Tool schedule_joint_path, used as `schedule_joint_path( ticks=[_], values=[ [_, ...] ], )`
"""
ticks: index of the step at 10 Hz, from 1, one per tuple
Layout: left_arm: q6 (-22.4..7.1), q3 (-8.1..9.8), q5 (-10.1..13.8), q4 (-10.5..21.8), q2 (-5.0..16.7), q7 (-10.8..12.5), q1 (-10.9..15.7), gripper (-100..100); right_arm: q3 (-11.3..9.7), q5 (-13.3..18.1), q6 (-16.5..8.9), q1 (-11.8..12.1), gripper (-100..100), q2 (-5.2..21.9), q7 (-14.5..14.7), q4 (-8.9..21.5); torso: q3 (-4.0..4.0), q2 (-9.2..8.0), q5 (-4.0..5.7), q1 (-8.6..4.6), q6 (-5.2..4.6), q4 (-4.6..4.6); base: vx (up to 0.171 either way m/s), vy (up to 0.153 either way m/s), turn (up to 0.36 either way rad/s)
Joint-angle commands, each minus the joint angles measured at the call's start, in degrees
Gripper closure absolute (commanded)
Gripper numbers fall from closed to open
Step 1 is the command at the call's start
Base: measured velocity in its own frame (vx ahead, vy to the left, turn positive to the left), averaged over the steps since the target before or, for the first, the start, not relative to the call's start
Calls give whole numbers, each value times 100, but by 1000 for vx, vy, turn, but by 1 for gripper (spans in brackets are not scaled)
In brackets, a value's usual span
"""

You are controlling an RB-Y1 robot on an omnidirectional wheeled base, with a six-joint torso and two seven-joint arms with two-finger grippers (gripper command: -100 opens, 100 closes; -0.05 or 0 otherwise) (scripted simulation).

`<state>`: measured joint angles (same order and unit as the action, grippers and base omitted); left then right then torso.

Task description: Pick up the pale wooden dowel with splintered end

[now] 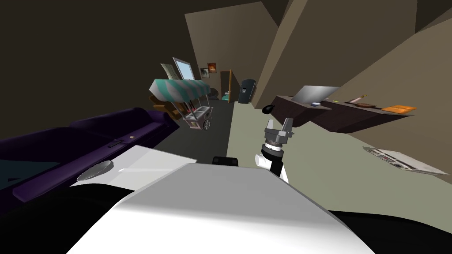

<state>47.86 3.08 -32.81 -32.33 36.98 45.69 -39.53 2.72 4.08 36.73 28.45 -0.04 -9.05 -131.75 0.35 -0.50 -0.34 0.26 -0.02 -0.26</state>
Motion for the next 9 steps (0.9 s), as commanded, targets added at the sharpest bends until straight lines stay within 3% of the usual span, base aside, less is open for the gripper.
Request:
schedule_joint_path(
  ticks=[1, 2, 3, 4, 5, 8, 9],
  values=[
    [-286, -58, -80, -261, 94, 286, 80, -100, 0, 0, 0, 0, 0, 0, 0, 0, 0, 0, 0, 0, 0, 0, -99, -36, -71],
    [-306, -58, -80, -261, 94, 378, 80, -100, 0, 0, 0, -1, 0, 0, 0, 0, 1, -4, 0, 3, -2, 0, -83, -34, -44],
    [-521, -100, -143, -433, 170, 613, 161, -100, 0, 0, 0, 0, 0, 0, 0, 0, -1, 2, -2, 5, 0, 0, -102, -57, -77],
    [-521, -100, -143, -433, 170, 645, 161, -100, 0, 0, 0, 0, 0, 0, 0, 0, 1, -3, 0, -2, -2, 0, -83, -45, -40],
    [-735, -142, -207, -606, 246, 859, 241, -100, 0, 0, 0, 0, 0, 0, 0, 0, -1, 1, -3, 3, 1, 0, -96, -46, -57],
    [-680, -127, -199, -509, 227, 841, 270, -100, 0, 0, 0, 1, 0, 0, 0, 0, -7, 18, -18, 23, -7, -3, -43, -24, -15],
    [-689, -128, -200, -518, 228, 855, 267, 100, 1, 0, 0, 1, 0, 0, 0, 0, -13, 29, -19, 29, -7, -1, 0, 0, 0]
  ],
)
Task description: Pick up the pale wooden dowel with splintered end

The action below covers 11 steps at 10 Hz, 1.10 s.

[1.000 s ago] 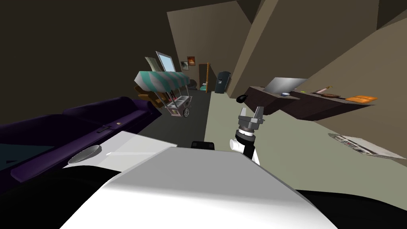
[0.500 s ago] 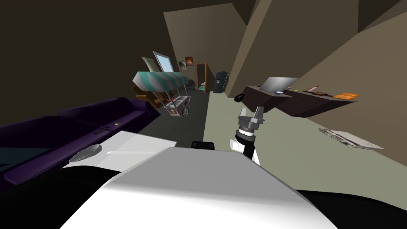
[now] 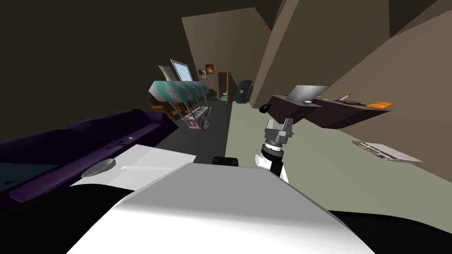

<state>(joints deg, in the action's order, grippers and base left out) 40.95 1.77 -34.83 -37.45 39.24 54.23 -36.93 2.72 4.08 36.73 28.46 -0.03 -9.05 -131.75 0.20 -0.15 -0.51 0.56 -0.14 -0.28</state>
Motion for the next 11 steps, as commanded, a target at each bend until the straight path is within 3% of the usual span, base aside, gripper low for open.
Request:
schedule_joint_path(
  ticks=[1, 4, 5, 6, 11],
  values=[
    [0, 0, 0, 0, 0, 0, 0, 100, 0, 0, 0, 0, 0, 0, 0, 0, 0, 0, 0, 0, 0, 0, 0, 0, 0],
    [4, 2, 1, -7, 2, -2, 7, 100, 0, 0, 0, 0, 0, 0, 0, 0, -4, 4, -3, 3, 5, 5, 0, 0, 0],
    [3, 2, 1, -6, 2, -1, 7, 0, 0, 0, 0, 0, 0, 0, 0, 0, -4, 3, -2, 3, 5, 4, 0, 0, 0],
    [171, 30, 58, 79, -56, -209, -100, 100, 0, 0, 0, 0, 0, 0, 0, 0, -4, 3, -2, 2, 5, 4, 83, 45, 73],
    [600, 114, 186, 424, -209, -743, -261, 100, 1, 0, 0, 1, 0, 1, 0, 0, -22, 34, -6, 19, 9, 12, 104, 52, 55]
  ],
)
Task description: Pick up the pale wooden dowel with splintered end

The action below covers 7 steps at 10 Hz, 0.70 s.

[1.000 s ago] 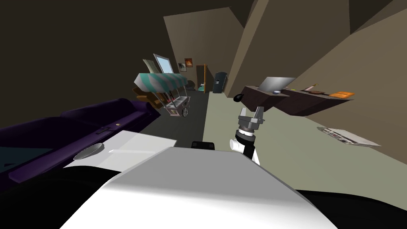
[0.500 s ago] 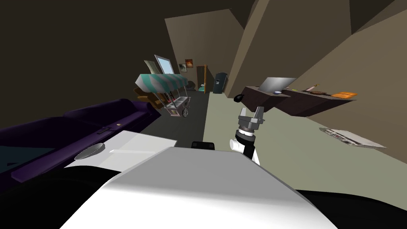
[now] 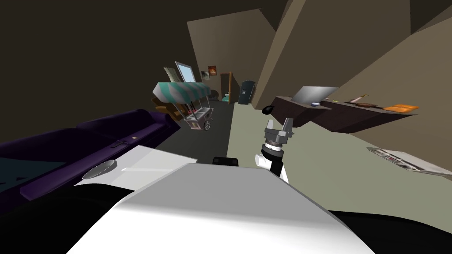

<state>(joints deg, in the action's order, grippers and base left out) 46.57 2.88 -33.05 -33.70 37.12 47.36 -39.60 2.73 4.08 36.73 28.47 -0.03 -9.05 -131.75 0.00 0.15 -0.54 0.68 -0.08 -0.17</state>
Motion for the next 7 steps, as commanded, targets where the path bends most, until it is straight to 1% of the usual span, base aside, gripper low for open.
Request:
schedule_joint_path(
  ticks=[1, 2, 3, 4, 5, 6, 7],
  values=[
    [253, 46, 72, 221, -74, -286, -74, 100, 0, 0, 0, 0, 0, 0, 0, 0, 0, 0, 0, 0, 0, 0, 94, 40, 78],
    [468, 88, 135, 394, -150, -483, -154, 100, 0, 0, 0, 0, 0, 0, 0, 0, -3, 5, -1, 4, 4, 2, 145, 73, 120],
    [468, 88, 135, 394, -150, -589, -154, 100, 1, 0, 0, 1, 0, 0, 0, 0, -10, 17, -1, 11, 6, 4, 118, 61, 57],
    [682, 130, 199, 566, -227, -800, -235, 100, 0, 0, 0, 0, 0, 0, 0, 0, -9, 17, -2, 12, -4, 1, 114, 64, 54],
    [682, 130, 199, 566, -227, -856, -235, 100, 0, 0, 0, 1, 0, 0, 0, 0, -8, 15, -1, 11, 0, 2, 86, 36, 40],
    [897, 172, 263, 739, -303, -1057, -315, 100, 0, 0, 0, 0, 0, 0, 0, 0, -4, 8, 1, 3, -7, 0, 95, 29, 59],
    [897, 172, 263, 739, -303, -1122, -315, 100, 0, 0, 0, 0, 0, 0, 0, 0, -4, 7, 2, -2, 0, 1, 90, 27, 51]
  ],
)
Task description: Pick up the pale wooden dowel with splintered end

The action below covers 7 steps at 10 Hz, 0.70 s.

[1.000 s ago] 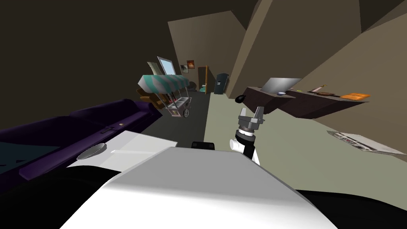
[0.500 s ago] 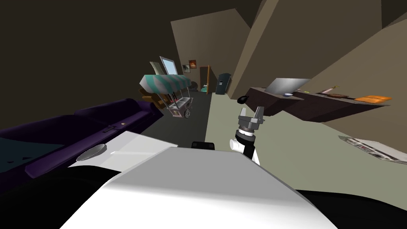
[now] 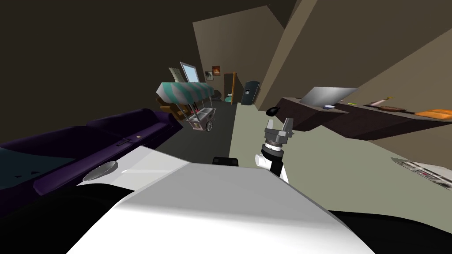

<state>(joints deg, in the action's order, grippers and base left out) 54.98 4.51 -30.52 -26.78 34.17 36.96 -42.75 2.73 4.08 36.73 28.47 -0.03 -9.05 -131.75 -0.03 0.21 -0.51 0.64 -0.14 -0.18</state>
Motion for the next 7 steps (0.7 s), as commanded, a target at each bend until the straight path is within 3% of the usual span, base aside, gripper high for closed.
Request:
schedule_joint_path(
  ticks=[1, 2, 3, 4, 5, 7],
  values=[
    [272, 50, 74, 220, -84, -286, -81, 100, 0, 0, 0, 0, 0, 0, 0, 0, 0, 0, 0, 0, 0, 0, 99, 40, 74],
    [272, 50, 74, 220, -84, -350, -81, 100, 0, 0, 0, 0, 0, 0, 0, 0, -1, 1, 1, 1, 5, 1, 80, 40, 41],
    [460, 92, 138, 393, -161, -525, -162, 100, 0, 0, 0, 0, 0, 0, 0, 0, 1, -3, 1, 4, -1, 0, 117, 71, 62],
    [438, 92, 138, 117, -161, -577, -162, 100, 1, 0, 0, 1, 0, 1, 0, 0, -3, 5, 2, 11, 3, 2, 99, 45, 52],
    [486, 92, 138, 309, -161, -616, -162, 100, 0, 0, 0, 0, 0, 0, 0, 0, -1, 6, -1, 8, -8, -4, 40, 2, -24],
    [486, 92, 138, 393, -161, -616, -162, 100, 0, 0, 0, -1, 0, 0, 0, 0, 16, -30, 5, -13, 0, -5, -6, -7, -1]
  ],
)
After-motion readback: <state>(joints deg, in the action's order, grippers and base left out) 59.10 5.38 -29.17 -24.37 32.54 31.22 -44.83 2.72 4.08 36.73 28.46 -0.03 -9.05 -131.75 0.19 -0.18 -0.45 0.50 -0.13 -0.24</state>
